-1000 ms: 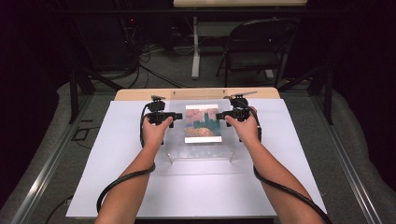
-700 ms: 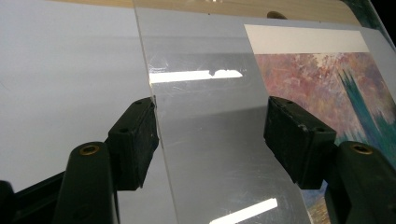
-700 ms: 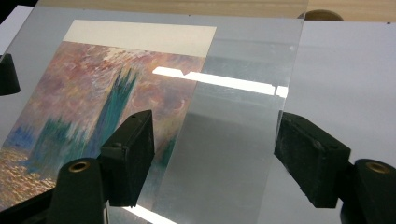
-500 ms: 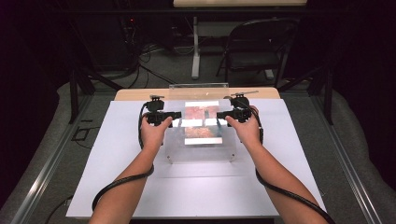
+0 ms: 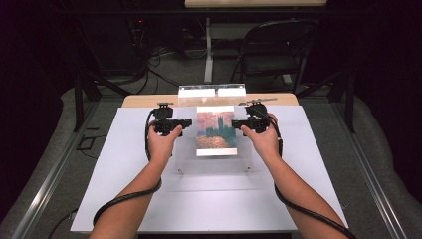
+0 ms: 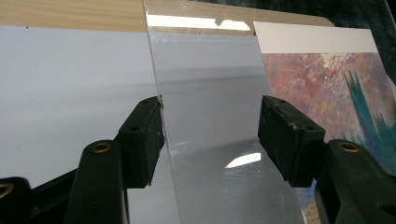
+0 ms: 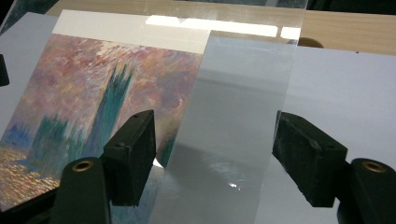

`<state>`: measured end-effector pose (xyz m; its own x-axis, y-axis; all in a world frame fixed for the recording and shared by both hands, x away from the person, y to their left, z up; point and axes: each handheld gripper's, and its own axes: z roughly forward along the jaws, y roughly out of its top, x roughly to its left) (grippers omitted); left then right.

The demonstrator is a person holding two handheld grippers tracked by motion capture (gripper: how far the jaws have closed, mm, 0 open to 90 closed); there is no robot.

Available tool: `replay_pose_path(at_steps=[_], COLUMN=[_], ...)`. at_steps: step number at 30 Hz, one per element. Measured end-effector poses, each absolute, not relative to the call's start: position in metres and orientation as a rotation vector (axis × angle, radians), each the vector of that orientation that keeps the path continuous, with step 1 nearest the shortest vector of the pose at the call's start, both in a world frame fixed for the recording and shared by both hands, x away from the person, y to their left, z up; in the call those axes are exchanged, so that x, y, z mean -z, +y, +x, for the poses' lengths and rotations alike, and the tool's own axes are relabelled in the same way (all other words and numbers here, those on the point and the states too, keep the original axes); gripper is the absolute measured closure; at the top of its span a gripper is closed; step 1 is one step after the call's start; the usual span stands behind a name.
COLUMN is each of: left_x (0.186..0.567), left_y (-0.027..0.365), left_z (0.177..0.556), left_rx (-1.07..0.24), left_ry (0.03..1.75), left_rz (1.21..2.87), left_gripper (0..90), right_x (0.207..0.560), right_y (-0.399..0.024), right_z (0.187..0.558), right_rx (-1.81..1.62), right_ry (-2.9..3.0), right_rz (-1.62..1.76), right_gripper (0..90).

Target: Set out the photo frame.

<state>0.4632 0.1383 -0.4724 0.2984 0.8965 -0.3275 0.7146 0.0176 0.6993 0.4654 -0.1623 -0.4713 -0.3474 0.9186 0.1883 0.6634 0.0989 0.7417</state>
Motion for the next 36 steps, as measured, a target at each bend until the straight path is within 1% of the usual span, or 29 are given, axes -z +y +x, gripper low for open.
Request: replay_pose_path(at_steps=[7, 14, 29, 36], left_x=[0.466, 0.458, 0.443, 0.439], left_y=[0.14, 0.144, 0.148, 0.147], left_z=[0.455, 0.444, 0.417, 0.405], left_rx=[-0.289, -0.307, -0.36, -0.39], left_ry=[1.439, 1.41, 1.354, 1.339], left_rz=[1.735, 1.738, 1.73, 1.731], left_gripper=[44.1, 47.4, 53.4, 54.5], right_x=[0.464, 0.456, 0.44, 0.436], right_y=[-0.164, -0.163, -0.171, -0.171], right_z=[0.456, 0.446, 0.418, 0.406], right_rx=[-1.107, -1.095, -1.129, -1.132], right_ry=[2.059, 2.061, 2.028, 2.012], right_rz=[1.53, 1.474, 1.425, 1.396], right_gripper=[33.1, 33.5, 47.0, 48.4])
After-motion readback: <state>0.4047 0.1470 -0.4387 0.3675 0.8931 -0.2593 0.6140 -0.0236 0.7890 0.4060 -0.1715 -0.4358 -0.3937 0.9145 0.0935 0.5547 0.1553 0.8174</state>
